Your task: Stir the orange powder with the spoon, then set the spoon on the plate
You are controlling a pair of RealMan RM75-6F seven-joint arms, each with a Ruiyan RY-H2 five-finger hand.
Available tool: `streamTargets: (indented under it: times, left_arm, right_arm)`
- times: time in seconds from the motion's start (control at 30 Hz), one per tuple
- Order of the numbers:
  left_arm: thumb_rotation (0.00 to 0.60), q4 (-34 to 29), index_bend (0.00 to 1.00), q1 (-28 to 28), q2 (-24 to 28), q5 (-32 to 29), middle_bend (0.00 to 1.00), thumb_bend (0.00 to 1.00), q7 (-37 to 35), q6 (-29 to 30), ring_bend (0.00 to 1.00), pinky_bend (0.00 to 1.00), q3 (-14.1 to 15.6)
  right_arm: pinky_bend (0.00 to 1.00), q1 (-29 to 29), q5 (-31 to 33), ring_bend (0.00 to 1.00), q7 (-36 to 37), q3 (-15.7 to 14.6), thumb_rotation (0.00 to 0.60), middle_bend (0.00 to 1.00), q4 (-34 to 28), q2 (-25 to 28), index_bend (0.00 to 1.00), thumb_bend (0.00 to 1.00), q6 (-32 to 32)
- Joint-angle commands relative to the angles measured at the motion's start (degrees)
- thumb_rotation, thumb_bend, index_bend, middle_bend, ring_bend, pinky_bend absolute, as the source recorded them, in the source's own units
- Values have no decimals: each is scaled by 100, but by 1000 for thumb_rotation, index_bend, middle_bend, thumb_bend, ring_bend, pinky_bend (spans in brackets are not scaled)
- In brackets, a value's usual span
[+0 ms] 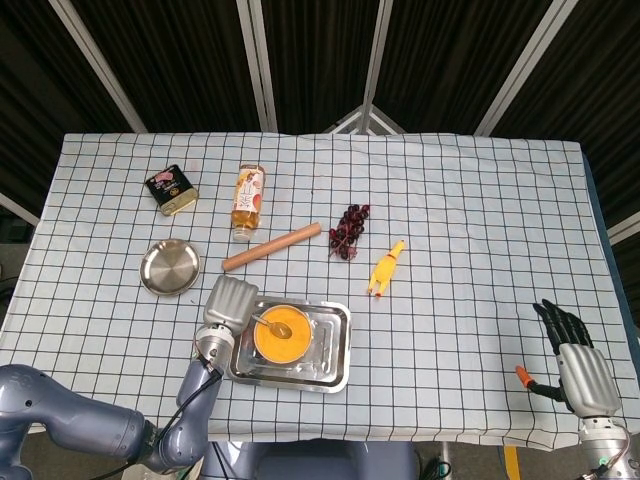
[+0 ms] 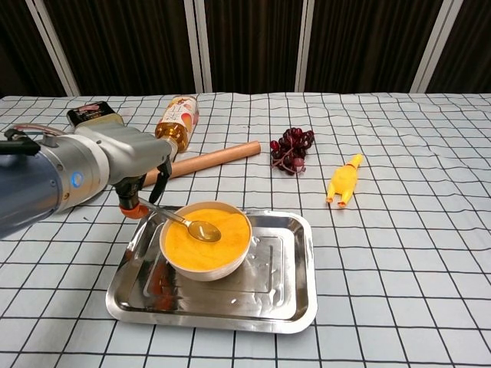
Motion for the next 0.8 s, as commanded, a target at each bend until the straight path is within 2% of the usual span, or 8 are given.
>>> streamTargets:
  times: [0.03,0.3,0.6,0.8]
  left_arm:
    - [600,5,534,-5,0,12,1000,519,-7,1,1000,1000,8]
    - [600,9,565,-14,-12,65,1000,525,-60,10,1000,1000,30]
    - [600,-33,702,2,53,398,1000,552,-150,75,1000,1000,132]
    - [600,-105,789,23,146,741,1000,578,-167,52,1000,1000,332]
  right_arm:
    - [0,1,2,0,0,-1,600,0,-1,0,0,317,-4]
    - [0,1,0,0,0,-3,600,0,-7,3,0,317,-5]
    - [0,3,7,0,5,0,600,0,-5,4,0,317,-12]
    - [0,0,12,0,-4,-2,600,0,-10,4,0,317,-12]
